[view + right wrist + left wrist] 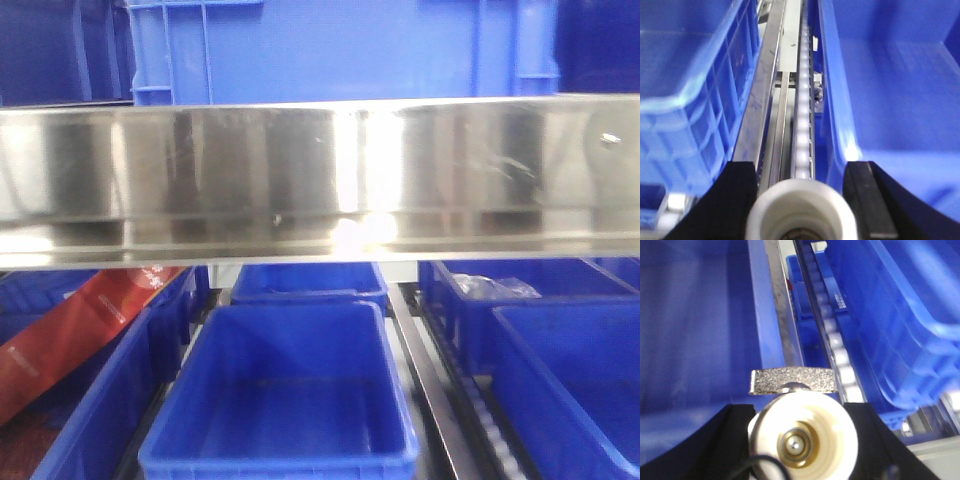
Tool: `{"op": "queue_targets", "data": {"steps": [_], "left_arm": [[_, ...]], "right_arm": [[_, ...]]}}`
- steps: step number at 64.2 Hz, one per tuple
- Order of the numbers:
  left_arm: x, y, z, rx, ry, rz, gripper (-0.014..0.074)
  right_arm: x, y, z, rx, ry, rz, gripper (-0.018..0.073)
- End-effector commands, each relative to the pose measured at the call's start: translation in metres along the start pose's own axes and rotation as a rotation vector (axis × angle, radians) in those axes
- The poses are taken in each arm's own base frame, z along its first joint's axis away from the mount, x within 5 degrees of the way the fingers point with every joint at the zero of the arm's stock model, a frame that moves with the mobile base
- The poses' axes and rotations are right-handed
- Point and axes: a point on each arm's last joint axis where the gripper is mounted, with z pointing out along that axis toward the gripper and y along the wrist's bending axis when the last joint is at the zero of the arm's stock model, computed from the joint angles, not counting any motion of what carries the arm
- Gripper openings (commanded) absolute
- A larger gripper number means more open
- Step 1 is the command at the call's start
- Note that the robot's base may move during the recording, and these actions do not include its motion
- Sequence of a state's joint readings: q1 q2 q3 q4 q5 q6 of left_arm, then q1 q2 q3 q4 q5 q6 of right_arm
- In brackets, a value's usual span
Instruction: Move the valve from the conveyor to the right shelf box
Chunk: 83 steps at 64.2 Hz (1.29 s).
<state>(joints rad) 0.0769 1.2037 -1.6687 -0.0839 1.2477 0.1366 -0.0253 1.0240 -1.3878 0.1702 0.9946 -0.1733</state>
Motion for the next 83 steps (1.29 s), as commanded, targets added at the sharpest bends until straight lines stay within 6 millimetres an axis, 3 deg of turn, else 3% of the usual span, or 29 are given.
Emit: {"op": "queue_targets", "data": {"steps": [1,83], "left_arm": [[-0.0047,-0.0019,-0.0075,0.005,-0.065,-0.003,-0.0111],[-0.0047,-0.0014,-0.0074,-0.001,-0.064,-0.001,-0.0111]], "right_arm": [[-0.0092,0.0001,-0.0084,0.011,-0.089,-0.008,-0.0154],[-0.0092,0.0001,-0.0084,0.011,-0.089,-0.008,-0.0154]]}}
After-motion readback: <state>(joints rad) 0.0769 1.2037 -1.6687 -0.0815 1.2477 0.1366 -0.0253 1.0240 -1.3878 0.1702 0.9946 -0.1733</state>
